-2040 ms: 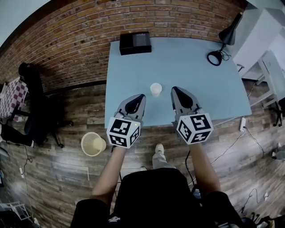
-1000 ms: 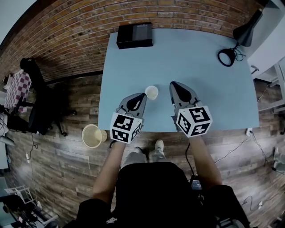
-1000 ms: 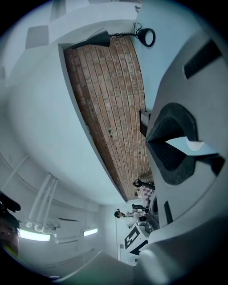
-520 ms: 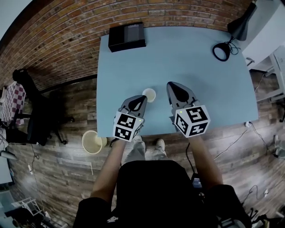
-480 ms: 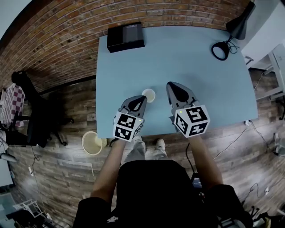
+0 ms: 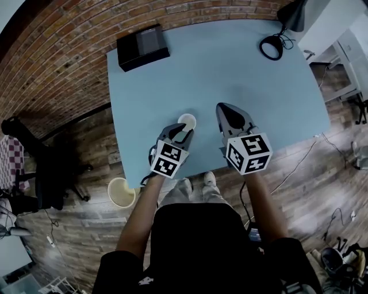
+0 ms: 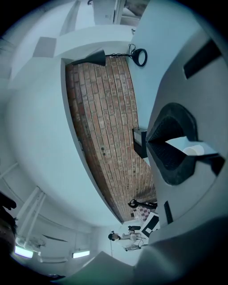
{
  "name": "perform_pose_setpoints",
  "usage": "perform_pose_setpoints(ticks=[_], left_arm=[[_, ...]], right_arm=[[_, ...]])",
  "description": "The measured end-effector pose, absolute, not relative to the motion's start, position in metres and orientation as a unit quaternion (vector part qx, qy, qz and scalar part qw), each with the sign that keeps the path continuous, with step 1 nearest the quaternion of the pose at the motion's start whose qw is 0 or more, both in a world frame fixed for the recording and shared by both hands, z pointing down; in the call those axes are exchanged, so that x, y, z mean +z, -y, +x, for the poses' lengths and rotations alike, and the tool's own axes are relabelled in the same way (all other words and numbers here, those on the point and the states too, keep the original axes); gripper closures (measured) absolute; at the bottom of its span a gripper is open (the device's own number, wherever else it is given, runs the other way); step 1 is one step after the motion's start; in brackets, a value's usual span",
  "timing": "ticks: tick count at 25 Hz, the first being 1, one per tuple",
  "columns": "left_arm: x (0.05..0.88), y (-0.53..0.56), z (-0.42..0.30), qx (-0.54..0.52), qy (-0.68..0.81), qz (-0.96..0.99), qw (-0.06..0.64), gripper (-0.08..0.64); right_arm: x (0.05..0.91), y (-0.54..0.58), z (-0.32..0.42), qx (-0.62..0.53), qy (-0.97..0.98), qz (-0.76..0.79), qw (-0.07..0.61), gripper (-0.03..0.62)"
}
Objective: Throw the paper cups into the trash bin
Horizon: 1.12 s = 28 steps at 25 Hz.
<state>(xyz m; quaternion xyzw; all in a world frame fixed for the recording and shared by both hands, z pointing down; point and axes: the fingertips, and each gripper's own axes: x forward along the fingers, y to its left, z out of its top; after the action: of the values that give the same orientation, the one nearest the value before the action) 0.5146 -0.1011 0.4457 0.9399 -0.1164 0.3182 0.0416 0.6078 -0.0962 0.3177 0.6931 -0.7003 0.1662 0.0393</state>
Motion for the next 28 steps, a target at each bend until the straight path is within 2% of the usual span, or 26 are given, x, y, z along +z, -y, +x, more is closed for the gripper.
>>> perform_pose_setpoints(ticks=[8, 13, 24, 28], left_arm=[[0.487, 0.097, 0.527, 0.355, 0.049, 0.933, 0.029, 0.403], [0.503, 0.097, 0.532, 0.385, 0.027, 0.922, 0.016, 0.399], [0.517, 0.097, 0.535, 0.418, 0.006, 0.908, -0.012, 0.403], [0.522, 0.099, 0.533, 0.428, 0.005, 0.904, -0.016, 0.46]], right_arm=[[0.338, 0.094, 0.618, 0.187, 0.668, 0.719, 0.042, 0.589], [0.346, 0.091, 0.626, 0.197, 0.655, 0.728, 0.043, 0.591], [0.352, 0.093, 0.636, 0.207, 0.643, 0.737, 0.039, 0.591], [0.354, 0.096, 0.638, 0.208, 0.64, 0.738, 0.037, 0.589]])
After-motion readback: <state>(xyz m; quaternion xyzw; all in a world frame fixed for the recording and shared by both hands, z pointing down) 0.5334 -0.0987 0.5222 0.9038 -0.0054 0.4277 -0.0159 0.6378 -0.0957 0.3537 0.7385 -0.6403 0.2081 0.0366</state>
